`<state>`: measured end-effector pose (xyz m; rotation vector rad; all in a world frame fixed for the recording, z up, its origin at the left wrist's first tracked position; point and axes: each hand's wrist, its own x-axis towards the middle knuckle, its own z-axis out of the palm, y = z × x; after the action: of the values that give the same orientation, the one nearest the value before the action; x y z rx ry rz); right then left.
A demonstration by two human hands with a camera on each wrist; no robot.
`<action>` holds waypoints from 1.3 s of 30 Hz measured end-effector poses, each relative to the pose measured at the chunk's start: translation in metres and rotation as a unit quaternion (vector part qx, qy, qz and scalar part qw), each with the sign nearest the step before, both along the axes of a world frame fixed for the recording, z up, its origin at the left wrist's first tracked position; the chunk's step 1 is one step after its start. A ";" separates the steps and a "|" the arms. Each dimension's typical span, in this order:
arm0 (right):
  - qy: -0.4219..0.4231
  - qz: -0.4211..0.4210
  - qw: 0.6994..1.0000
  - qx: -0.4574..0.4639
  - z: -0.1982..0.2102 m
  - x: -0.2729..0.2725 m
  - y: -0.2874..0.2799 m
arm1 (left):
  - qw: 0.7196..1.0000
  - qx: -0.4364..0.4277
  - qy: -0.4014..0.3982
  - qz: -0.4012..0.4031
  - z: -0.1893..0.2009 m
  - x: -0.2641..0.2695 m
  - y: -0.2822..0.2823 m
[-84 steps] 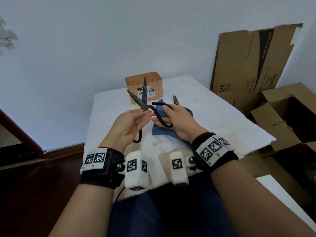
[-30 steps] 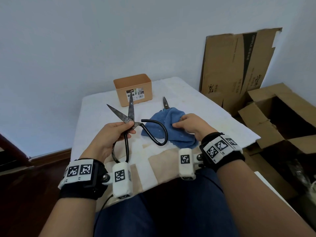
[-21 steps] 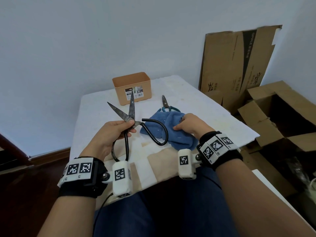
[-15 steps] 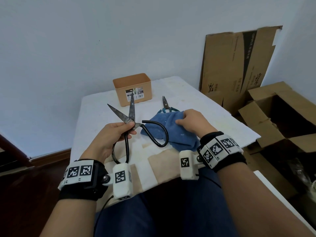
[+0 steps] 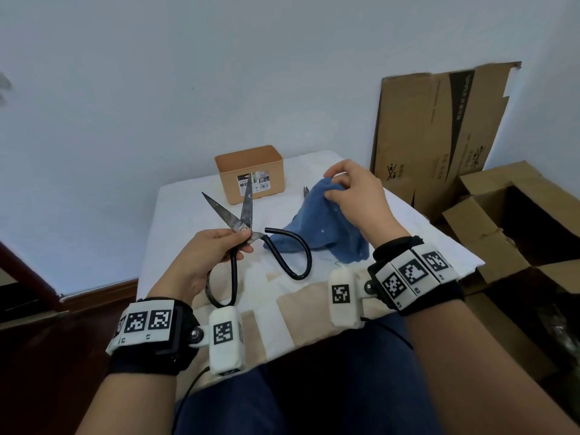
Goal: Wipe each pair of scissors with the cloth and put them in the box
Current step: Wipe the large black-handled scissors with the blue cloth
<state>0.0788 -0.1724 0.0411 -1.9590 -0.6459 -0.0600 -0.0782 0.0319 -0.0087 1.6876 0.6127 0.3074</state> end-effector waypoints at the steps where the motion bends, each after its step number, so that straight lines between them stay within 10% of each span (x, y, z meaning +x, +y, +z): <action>1: -0.018 -0.004 1.000 -0.019 -0.001 0.000 -0.001 | 1.000 0.001 -0.001 0.000 0.001 -0.001 0.000; 15: 0.073 0.020 0.991 0.109 -0.023 -0.018 0.020 | 0.997 0.058 0.019 -0.053 0.010 -0.004 -0.014; 25: 0.084 0.176 0.981 0.012 -0.056 -0.043 0.039 | 0.993 0.088 0.030 -0.070 -0.008 -0.004 -0.029; 39: 0.064 0.156 0.984 -0.054 -0.068 -0.041 0.037 | 0.992 0.095 0.028 -0.073 -0.012 -0.007 -0.039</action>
<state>0.0378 -0.1354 -0.0268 -1.9231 -0.8772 0.2980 -0.0856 -0.0076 -0.0204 1.9185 0.5099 0.2198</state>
